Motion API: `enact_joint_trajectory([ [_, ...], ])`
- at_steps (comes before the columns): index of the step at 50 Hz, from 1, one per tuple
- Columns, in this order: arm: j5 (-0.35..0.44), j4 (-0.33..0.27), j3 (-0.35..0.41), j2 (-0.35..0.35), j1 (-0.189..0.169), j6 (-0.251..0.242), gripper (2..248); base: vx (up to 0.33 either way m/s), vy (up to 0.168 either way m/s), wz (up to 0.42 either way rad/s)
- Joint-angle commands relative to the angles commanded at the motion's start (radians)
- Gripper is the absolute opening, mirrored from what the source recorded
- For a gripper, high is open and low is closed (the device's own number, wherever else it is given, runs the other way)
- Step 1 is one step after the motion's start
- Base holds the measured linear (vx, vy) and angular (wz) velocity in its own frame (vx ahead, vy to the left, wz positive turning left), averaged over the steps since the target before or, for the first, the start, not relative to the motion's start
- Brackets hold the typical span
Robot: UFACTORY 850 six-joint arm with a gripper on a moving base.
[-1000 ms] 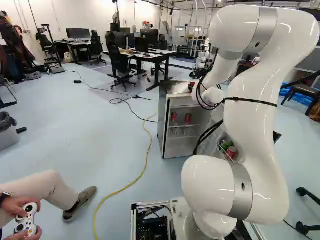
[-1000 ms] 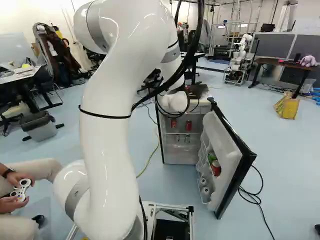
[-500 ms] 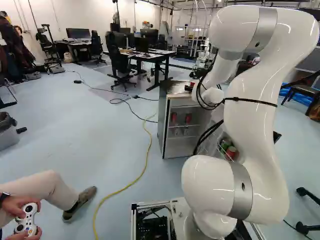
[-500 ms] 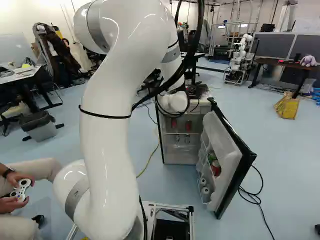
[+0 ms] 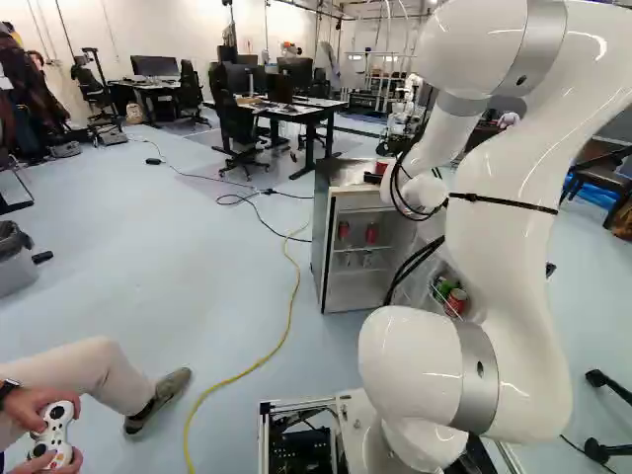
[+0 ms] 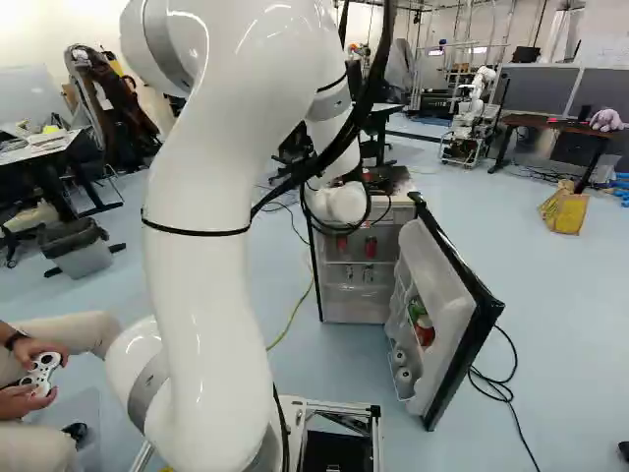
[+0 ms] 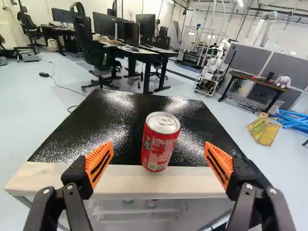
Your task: Grab a drink from the fridge
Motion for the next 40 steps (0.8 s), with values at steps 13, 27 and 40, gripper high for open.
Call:
enact_joint_trajectory([
  [13,0.000,0.000,0.069,0.055,-0.012,0.000,247,0.000,0.000,0.000],
  [27,-0.015,0.000,0.137,0.122,-0.035,0.000,247,0.000,0.000,0.000],
  [40,-0.085,0.027,0.170,0.177,-0.074,0.000,247,0.000,0.000,0.000],
])
